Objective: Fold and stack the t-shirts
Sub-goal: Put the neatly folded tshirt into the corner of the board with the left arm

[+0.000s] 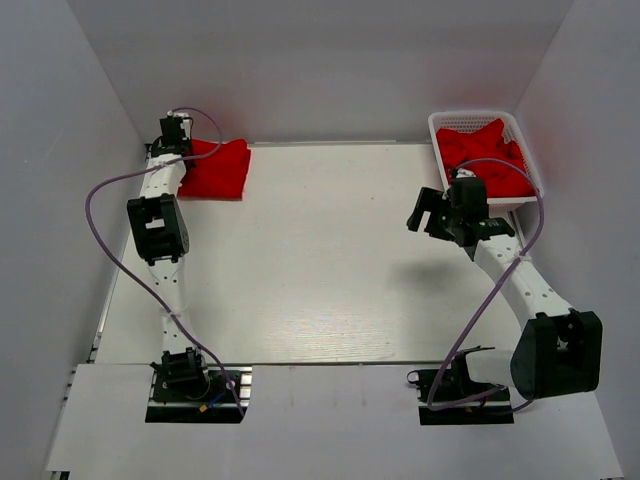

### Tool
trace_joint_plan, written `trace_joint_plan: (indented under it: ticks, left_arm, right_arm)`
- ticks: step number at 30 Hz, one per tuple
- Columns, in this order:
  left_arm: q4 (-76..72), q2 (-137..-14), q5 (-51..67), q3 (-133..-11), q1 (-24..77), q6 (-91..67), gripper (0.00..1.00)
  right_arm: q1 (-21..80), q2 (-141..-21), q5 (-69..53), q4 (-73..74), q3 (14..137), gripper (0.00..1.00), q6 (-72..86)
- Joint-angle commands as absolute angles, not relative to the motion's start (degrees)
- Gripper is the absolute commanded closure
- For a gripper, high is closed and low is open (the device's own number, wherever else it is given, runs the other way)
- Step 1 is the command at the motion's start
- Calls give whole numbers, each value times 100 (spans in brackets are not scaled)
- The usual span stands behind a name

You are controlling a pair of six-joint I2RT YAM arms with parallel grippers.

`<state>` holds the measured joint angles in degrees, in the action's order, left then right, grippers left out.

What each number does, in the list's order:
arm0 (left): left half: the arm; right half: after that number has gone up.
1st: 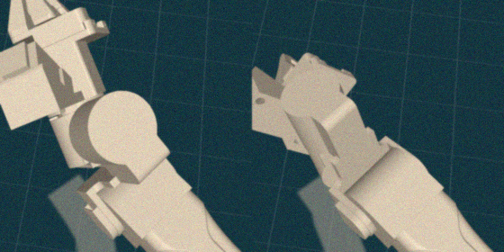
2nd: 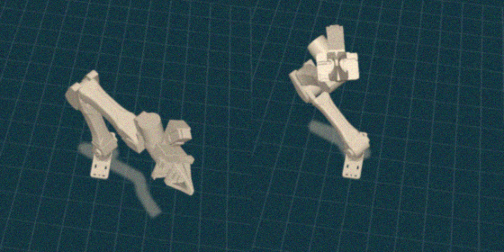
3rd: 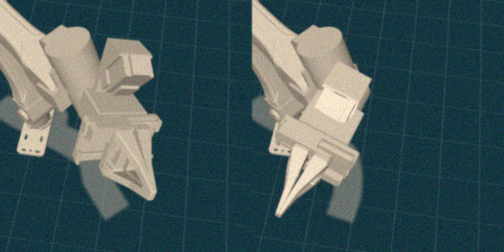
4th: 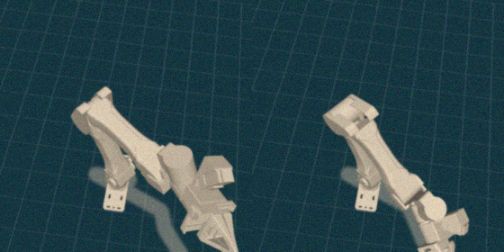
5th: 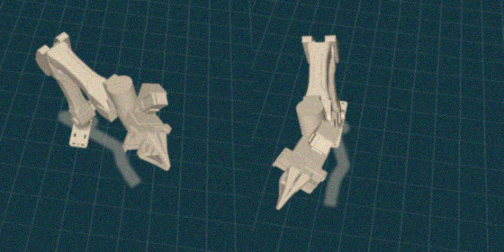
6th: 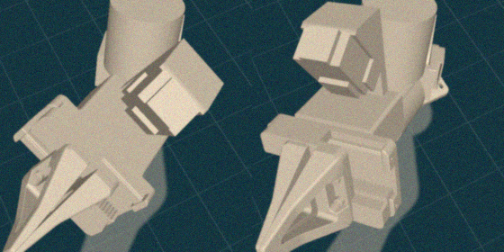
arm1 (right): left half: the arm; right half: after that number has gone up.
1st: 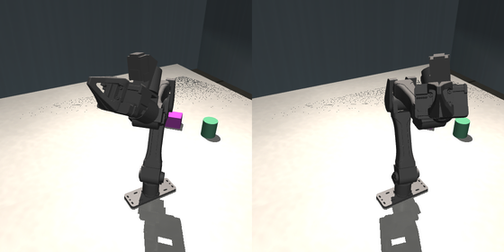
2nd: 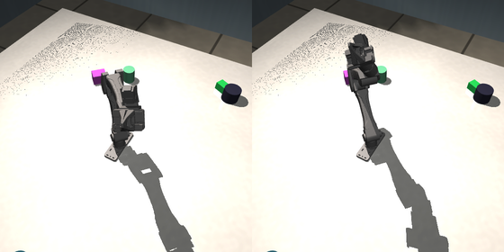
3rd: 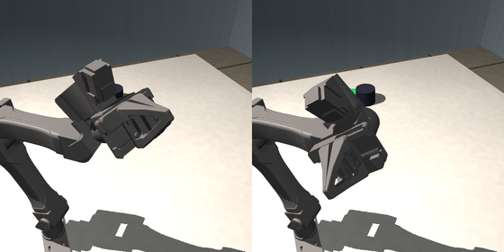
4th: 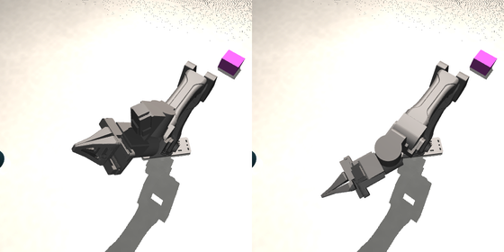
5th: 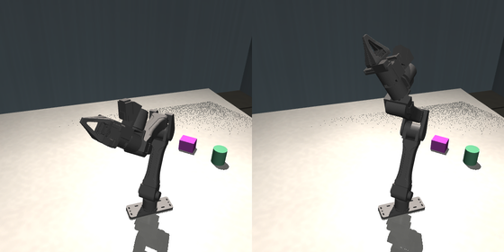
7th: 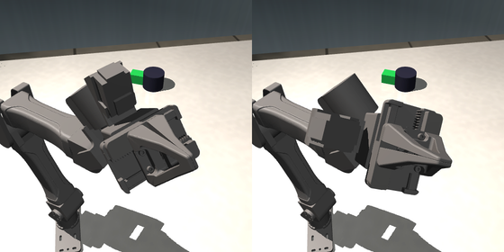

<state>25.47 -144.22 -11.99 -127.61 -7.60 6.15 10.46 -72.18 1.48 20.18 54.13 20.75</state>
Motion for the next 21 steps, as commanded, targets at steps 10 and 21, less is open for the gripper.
trace_joint_plan:
  ticks: [10,21]
  left_arm:
    - [2215,-14326,-1054,-13210,-1274,527,100]
    - [2259,-14037,-994,-13061,-1441,290,0]
  right_arm:
    - [1011,-7427,272,1854,5748,10,2092]
    - [1028,-7497,167,1889,5801,10,2048]
